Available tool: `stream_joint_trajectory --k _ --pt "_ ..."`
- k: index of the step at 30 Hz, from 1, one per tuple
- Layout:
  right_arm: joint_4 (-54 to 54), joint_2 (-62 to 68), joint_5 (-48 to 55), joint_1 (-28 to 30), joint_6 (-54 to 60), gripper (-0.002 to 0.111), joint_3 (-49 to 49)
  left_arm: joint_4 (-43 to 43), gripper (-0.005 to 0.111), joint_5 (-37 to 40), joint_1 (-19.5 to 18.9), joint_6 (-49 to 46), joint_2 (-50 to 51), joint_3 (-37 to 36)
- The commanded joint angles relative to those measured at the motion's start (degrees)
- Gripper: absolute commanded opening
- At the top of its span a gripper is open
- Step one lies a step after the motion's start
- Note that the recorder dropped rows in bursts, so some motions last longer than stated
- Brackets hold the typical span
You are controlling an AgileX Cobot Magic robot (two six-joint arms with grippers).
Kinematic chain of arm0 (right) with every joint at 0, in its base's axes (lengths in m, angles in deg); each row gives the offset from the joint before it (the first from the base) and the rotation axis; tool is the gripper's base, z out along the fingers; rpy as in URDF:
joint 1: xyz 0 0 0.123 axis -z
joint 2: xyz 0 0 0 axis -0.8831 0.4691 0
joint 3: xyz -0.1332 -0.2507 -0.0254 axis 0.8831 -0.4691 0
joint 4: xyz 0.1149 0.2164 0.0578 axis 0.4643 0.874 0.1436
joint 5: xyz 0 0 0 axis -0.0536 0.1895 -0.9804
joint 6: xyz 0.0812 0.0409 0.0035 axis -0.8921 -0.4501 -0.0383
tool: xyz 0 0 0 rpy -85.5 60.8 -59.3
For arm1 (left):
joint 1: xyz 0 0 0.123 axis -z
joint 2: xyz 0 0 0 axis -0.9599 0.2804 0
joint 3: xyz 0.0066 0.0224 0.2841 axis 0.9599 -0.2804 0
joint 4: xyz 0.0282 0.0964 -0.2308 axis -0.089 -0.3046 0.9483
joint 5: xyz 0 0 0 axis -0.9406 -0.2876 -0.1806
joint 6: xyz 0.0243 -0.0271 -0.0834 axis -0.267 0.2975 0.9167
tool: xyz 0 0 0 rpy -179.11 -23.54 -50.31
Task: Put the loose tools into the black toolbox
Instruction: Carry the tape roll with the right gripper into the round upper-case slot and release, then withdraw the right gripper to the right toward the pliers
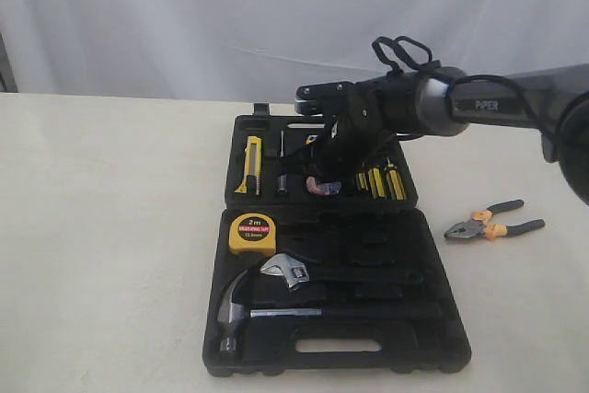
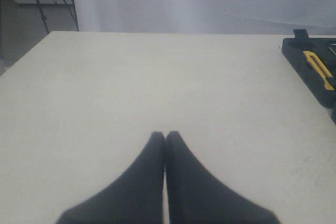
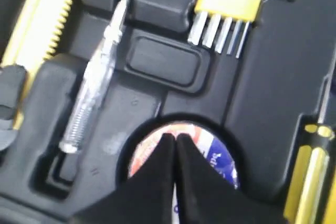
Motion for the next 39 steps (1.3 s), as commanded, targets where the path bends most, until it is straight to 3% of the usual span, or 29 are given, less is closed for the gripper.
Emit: stream_joint_trajectory --k 1,9,18,21,24,31,34,39 --pt "-0.22 -5.76 1.14 0.0 0.95 0.0 -0.03 0.0 0.0 -0.62 0.25 0.12 -0.07 -0.05" --pt "-6.33 -16.55 10.87 2.19 0.67 0.0 -0.03 0.0 0.0 -0.62 0.25 0.12 -0.07 -0.05" --pt "-6.22 -20.3 36.3 16.26 9.18 0.001 -0.03 0.0 0.0 -0.62 0.25 0.12 -0.07 -0.05" --pt "-6.22 -19.14 39.57 21.03 9.68 0.002 -0.03 0.0 0.0 -0.62 0.25 0.12 -0.07 -0.05" --pt "-4.47 -17.82 39.57 23.31 15.05 0.014 -0.12 0.0 0.0 -0.62 0.25 0.12 -0.07 -0.05" --pt "0.83 -13.77 39.18 22.03 39.89 0.059 -0.12 0.0 0.0 -0.62 0.25 0.12 -0.07 -0.05" --pt "-2.23 -10.51 38.93 19.94 58.09 0.063 -0.12 0.0 0.0 -0.62 0.25 0.12 -0.07 -0.05" --pt "-9.38 -7.82 32.08 19.45 64.8 0.063 -0.12 0.0 0.0 -0.62 0.25 0.12 -0.07 -0.05"
